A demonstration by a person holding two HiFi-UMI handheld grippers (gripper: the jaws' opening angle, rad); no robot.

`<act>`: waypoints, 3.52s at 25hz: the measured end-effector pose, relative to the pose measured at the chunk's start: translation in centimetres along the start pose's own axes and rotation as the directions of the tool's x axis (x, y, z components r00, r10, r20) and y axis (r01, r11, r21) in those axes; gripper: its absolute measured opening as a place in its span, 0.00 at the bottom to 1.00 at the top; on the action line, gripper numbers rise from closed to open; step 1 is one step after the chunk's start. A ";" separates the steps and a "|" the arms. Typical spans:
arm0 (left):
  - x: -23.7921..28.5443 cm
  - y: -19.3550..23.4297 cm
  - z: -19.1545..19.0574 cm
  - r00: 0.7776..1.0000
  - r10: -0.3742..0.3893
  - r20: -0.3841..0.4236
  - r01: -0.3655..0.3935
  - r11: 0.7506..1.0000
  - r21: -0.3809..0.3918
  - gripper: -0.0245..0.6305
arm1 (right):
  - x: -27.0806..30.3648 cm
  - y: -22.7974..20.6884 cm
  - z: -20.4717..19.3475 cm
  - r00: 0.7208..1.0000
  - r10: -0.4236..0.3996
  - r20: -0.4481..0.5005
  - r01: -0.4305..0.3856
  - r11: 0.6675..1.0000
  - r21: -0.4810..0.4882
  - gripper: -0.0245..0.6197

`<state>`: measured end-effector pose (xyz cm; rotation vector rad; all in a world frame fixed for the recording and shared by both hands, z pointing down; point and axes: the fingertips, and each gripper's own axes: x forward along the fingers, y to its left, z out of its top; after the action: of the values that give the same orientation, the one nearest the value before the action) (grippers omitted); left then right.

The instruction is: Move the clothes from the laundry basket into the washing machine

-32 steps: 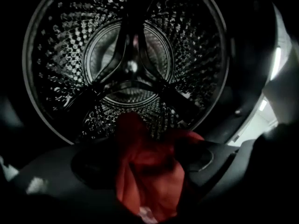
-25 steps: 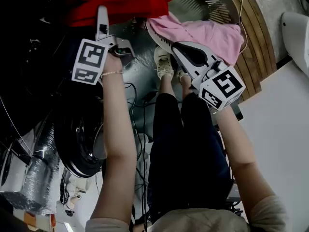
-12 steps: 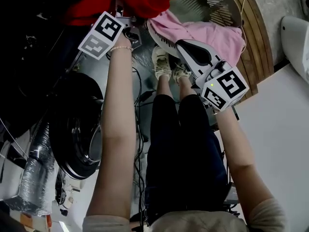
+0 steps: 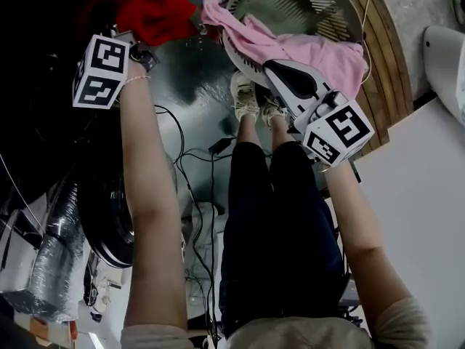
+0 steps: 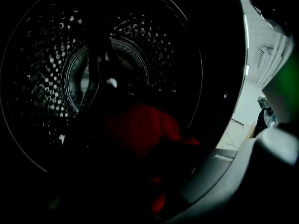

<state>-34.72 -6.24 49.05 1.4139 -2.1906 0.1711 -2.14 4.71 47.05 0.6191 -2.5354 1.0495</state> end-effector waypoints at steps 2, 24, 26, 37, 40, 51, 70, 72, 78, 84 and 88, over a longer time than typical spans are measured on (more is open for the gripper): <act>0.2 0.0 3.1 0.995 0.007 0.104 -0.009 1.000 0.015 0.17 | 0.2 -0.1 -0.5 1.000 0.001 -0.009 -0.001 1.000 0.003 0.08; -2.2 -2.5 -17.6 0.931 -0.035 -0.364 -0.059 0.968 -0.244 0.69 | 1.0 -0.6 -2.8 0.997 -0.021 -0.074 0.024 0.999 0.047 0.08; -0.7 -2.3 -17.8 0.934 -0.033 -0.357 -0.067 0.962 -0.266 0.68 | 1.0 -0.7 -3.0 0.997 -0.020 -0.077 0.024 0.998 0.050 0.08; -0.2 -1.8 -7.4 0.995 0.004 -0.101 -0.009 0.999 -0.047 0.16 | 0.7 -0.5 -1.0 1.000 -0.004 0.004 0.004 0.999 0.042 0.07; 2.0 -0.6 -4.3 0.998 0.003 -0.059 -0.002 1.000 0.003 0.16 | 0.8 -0.5 -0.5 1.000 -0.003 0.009 0.003 1.000 0.031 0.07; 5.2 -2.4 -3.0 0.997 -0.053 -0.062 0.047 0.995 -0.086 0.52 | 1.1 -0.6 -1.2 1.000 -0.005 0.002 0.005 0.998 0.056 0.07; 4.3 -7.0 -12.2 0.952 -0.031 -0.304 0.120 0.952 0.280 0.61 | 1.1 -1.6 -1.4 1.000 -0.007 -0.011 0.007 0.998 0.057 0.07; 3.7 -7.5 -12.0 0.947 -0.047 -0.316 0.159 0.928 0.338 0.42 | 1.1 -1.6 -1.4 1.000 -0.007 -0.012 0.008 0.999 0.051 0.07; 1.0 -6.4 -8.8 0.970 -0.088 -0.227 0.174 0.902 0.394 0.12 | 1.5 -1.1 -0.7 1.000 0.008 0.005 -0.008 0.999 0.049 0.07; 3.3 -4.2 0.0 0.998 -0.065 0.006 0.056 0.891 0.450 0.12 | 2.6 -0.7 0.3 0.999 0.040 0.016 -0.040 0.999 0.016 0.06; 5.4 -3.4 1.8 0.999 -0.018 0.026 0.007 0.920 0.392 0.13 | 2.8 -0.7 0.9 0.998 0.038 0.040 -0.038 0.999 -0.010 0.05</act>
<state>-34.08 -12.86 49.59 1.6471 -2.2551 0.6197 -4.33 2.87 48.14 0.5978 -2.5952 1.0473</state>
